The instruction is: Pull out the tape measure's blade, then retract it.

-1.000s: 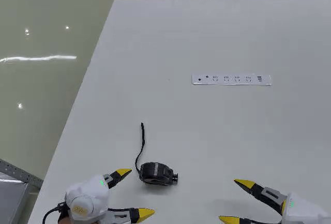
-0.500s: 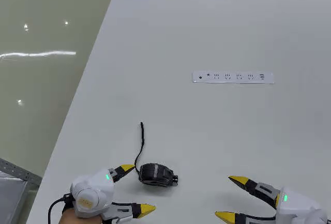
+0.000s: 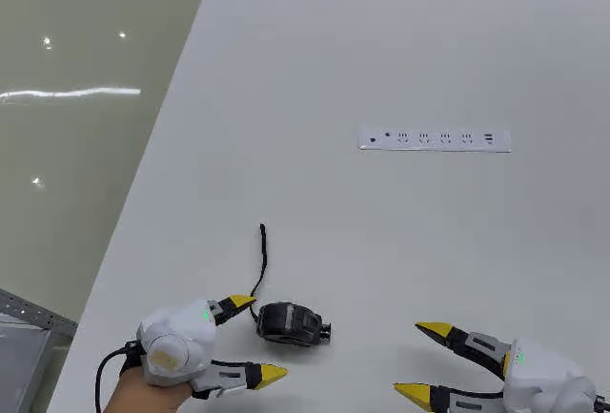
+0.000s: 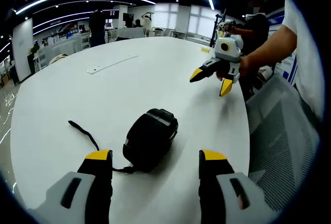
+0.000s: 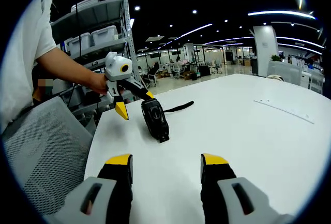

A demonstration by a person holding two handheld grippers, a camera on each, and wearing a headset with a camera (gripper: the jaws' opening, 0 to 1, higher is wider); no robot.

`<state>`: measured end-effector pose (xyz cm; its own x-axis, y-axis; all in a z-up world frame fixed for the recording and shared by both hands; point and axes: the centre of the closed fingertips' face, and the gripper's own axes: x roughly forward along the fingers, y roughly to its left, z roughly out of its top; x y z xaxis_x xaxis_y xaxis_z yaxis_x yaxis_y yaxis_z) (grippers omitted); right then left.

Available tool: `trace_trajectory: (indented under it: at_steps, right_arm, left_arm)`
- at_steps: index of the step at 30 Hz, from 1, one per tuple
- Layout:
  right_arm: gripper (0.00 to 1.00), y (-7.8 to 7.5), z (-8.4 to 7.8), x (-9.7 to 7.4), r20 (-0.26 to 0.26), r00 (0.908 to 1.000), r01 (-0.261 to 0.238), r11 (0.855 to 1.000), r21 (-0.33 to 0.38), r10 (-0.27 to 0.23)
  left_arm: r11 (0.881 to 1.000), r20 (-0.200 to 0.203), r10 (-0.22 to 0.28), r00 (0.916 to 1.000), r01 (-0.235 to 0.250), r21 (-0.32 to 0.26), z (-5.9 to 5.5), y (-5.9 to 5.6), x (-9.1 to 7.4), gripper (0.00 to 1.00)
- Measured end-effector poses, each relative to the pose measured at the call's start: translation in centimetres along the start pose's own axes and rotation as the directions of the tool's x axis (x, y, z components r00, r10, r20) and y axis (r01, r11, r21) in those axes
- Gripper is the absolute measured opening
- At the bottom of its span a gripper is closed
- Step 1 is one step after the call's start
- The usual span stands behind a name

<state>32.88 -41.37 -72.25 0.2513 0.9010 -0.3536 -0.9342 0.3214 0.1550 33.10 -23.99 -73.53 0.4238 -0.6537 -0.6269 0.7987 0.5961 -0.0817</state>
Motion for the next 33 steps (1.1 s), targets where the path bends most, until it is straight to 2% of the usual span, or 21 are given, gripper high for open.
trace_trajectory:
  at_steps: [10, 18, 28, 33]
  right_arm:
    - [0.51, -0.2, -0.3, 1.3, -0.004, 0.9997, -0.026, 1.000, 0.002, 0.026]
    - [0.51, -0.6, -0.5, 2.4, -0.005, 0.9991, -0.041, 0.999, 0.008, 0.041]
    - [0.50, -0.6, -0.7, 3.3, -0.004, 0.9976, -0.069, 0.998, 0.009, 0.069]
    - [0.50, -0.8, -1.0, 3.7, -0.007, 0.9969, -0.078, 0.997, 0.019, 0.078]
  left_arm:
    - [0.999, -0.021, -0.030, 0.9993, 0.031, 0.012, -0.3, 0.1, 1.1, 0.63]
    - [1.000, -0.032, -0.028, 0.9991, 0.028, 0.010, -0.7, 0.9, 1.8, 0.60]
    - [0.997, -0.059, -0.076, 0.9954, 0.077, 0.025, -1.1, 1.1, 2.9, 0.56]
    - [0.993, -0.058, -0.110, 0.9923, 0.111, 0.024, -1.0, 0.9, 3.4, 0.56]
